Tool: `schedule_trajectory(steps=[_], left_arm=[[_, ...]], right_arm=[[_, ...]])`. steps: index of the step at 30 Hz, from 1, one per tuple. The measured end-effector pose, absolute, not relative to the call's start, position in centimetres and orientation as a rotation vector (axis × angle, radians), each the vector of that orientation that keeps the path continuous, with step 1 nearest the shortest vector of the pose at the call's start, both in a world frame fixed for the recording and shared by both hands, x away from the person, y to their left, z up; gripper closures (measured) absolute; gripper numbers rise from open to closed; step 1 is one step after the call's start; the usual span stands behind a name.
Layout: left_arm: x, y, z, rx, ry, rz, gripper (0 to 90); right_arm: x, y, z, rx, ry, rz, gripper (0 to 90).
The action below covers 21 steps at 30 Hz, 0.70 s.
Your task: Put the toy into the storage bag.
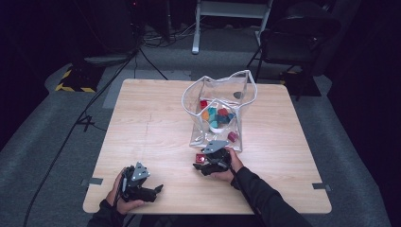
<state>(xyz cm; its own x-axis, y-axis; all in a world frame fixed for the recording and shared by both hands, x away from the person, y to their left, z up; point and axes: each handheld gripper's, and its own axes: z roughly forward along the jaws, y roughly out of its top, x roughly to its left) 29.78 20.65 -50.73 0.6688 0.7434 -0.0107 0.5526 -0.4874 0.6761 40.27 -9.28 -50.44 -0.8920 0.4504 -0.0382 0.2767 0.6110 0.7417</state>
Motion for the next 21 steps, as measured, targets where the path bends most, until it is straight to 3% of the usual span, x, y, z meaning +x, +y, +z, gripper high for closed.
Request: schedule_trajectory(steps=[7, 12, 21], left_arm=[[29.8, 20.7, -50.7, 2.220, 0.995, 0.373, 9.3], [29.8, 20.6, -50.7, 2.220, 0.995, 0.374, 9.3], [29.8, 20.7, -50.7, 2.220, 0.995, 0.373, 9.3]], right_arm=[[40.3, -9.0, -50.6, 0.622, 2.608, 1.189, 39.6], [39.8, -9.2, -50.6, 0.613, 2.603, 1.205, 58.9], [38.9, -10.1, -50.4, 0.606, 2.599, 1.189, 59.6]])
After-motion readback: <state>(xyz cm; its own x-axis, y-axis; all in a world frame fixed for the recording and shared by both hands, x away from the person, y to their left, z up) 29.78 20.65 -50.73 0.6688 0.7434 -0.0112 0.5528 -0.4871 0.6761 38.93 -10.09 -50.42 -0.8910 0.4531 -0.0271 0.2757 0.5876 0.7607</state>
